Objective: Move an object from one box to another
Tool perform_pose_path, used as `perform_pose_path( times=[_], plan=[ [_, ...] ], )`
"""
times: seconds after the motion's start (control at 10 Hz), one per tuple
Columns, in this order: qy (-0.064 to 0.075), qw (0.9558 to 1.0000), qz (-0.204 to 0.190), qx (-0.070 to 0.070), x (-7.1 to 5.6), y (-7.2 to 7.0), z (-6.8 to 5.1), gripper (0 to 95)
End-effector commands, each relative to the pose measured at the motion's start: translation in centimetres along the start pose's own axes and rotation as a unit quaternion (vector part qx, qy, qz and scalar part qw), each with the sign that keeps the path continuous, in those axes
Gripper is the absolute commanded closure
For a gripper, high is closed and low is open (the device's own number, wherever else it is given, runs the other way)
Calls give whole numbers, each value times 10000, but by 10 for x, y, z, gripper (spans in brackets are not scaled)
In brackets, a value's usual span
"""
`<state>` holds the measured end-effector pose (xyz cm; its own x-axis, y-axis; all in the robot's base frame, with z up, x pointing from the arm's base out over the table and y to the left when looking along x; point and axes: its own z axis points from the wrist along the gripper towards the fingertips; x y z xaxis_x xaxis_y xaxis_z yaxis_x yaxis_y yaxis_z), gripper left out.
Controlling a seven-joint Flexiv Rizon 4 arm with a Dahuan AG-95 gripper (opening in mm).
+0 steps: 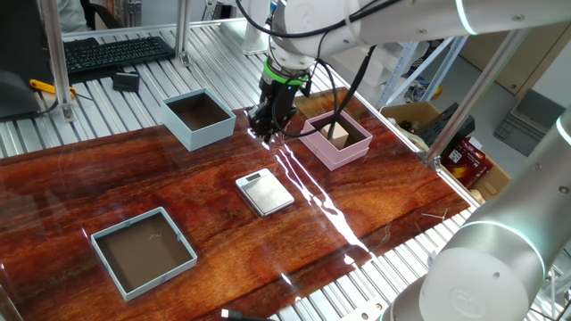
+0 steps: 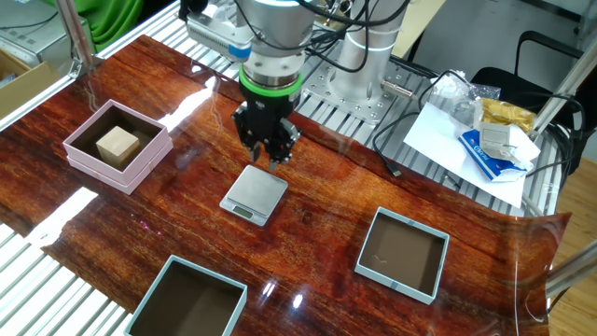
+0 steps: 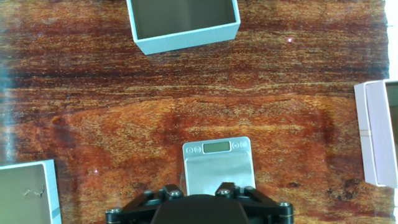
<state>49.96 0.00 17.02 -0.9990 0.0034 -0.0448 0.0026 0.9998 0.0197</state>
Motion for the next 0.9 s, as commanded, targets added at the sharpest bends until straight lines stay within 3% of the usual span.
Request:
perform_pose_path(
  times=[0.1,0.5,0.9],
  plan=[
    [9,10000,-3,5,0,0,0,950],
    [5,10000,-20,0,0,-3,1,950],
    [-34,10000,-84,2,-1,-21,5,950]
  ],
)
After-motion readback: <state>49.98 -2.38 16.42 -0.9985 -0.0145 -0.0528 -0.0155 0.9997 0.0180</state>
